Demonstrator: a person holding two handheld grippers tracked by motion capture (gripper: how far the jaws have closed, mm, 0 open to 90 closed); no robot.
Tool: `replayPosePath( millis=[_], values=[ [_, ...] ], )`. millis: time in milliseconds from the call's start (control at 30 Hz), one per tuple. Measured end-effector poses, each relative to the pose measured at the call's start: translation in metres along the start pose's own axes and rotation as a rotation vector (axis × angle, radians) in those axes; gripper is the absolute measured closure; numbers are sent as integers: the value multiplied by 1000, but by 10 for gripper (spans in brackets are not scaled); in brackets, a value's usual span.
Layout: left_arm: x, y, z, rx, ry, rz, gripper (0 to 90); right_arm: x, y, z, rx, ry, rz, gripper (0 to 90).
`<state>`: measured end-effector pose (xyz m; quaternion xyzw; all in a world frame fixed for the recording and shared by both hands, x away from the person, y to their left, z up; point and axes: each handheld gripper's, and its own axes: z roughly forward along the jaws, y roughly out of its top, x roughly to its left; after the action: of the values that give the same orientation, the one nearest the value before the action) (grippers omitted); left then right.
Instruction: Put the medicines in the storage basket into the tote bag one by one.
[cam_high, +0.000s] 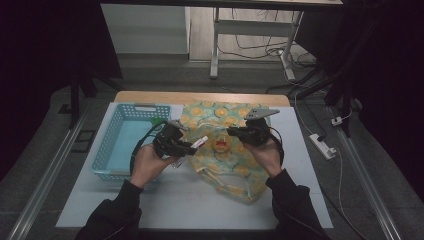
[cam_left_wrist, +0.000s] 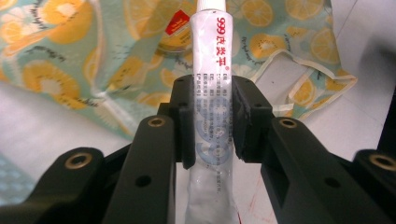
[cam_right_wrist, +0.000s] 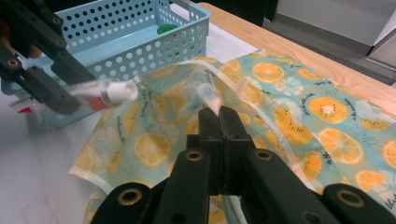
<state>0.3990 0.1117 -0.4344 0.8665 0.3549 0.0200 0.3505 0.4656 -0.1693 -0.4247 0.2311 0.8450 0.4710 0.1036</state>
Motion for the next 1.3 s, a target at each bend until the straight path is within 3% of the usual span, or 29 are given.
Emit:
replayPosePath(
  millis=[267, 467, 1300],
  values=[
    [-5, 14, 19, 25, -22, 18, 720, 0, 1, -1, -4, -2, -3, 900],
    [-5, 22, 35, 36, -38, 4, 721, 1, 2, -3, -13, -1, -5, 900],
    [5, 52, 79, 69, 23, -15, 721, 3, 2, -1, -13, 7, -10, 900]
  ],
)
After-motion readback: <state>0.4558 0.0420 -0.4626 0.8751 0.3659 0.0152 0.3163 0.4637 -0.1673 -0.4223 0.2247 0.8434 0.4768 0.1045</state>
